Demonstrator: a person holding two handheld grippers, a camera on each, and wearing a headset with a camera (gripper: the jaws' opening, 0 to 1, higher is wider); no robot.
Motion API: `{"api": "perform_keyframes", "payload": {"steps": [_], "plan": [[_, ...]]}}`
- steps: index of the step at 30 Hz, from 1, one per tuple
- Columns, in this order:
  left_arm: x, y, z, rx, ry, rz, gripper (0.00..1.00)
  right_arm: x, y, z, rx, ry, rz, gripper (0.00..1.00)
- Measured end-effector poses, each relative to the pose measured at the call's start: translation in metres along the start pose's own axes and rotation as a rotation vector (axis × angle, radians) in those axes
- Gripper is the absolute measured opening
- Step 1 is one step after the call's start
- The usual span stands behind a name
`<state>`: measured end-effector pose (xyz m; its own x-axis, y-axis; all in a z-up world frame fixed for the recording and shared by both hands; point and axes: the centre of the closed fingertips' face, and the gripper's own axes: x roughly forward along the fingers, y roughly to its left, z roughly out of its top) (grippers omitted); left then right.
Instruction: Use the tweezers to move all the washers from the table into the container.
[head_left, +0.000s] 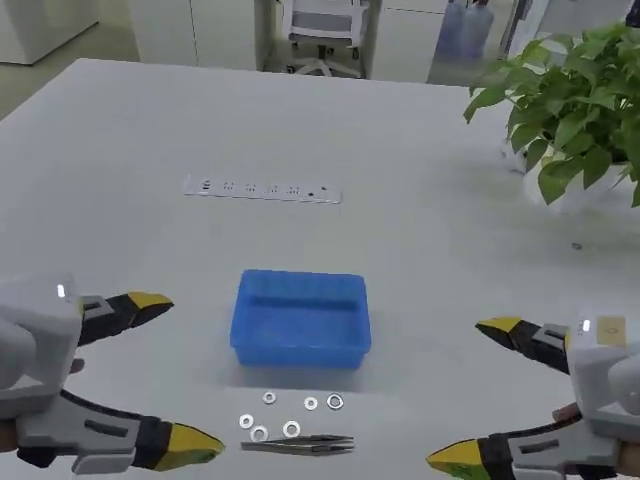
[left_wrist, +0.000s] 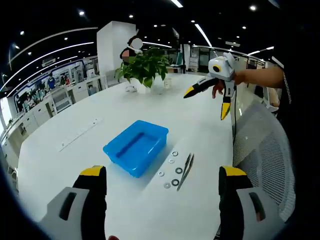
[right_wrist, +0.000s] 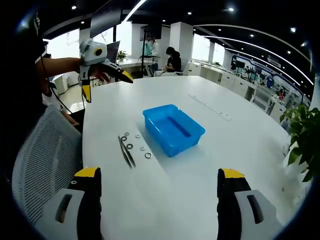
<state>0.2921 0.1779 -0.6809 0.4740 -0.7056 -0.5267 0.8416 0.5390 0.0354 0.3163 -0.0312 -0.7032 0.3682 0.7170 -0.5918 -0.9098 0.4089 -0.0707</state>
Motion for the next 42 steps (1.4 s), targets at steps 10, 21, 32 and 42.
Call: {"api": "perform_keyframes", "payload": {"steps": [10,21,32,42], "plan": [[0.0010,0.0008,-0.0005,0.003,0.001,0.000,0.99,-0.0009,-0.0017,-0.0003,0.002,-0.002,-0.006,0.97],[0.0006,0.0020,-0.0009,0.005,0.004,0.004,0.99,-0.0010,-0.0029,-0.0005,0.000,-0.004,-0.007,0.97],[-0.0001,0.0020,-0.0019,0.009,0.008,0.006,0.99,-0.0003,-0.0031,0.0009,-0.006,-0.006,-0.005,0.97],[0.0003,0.0020,-0.0023,0.020,0.012,0.006,0.99,-0.0014,-0.0035,0.0015,-0.010,-0.009,-0.007,0.96]]}}
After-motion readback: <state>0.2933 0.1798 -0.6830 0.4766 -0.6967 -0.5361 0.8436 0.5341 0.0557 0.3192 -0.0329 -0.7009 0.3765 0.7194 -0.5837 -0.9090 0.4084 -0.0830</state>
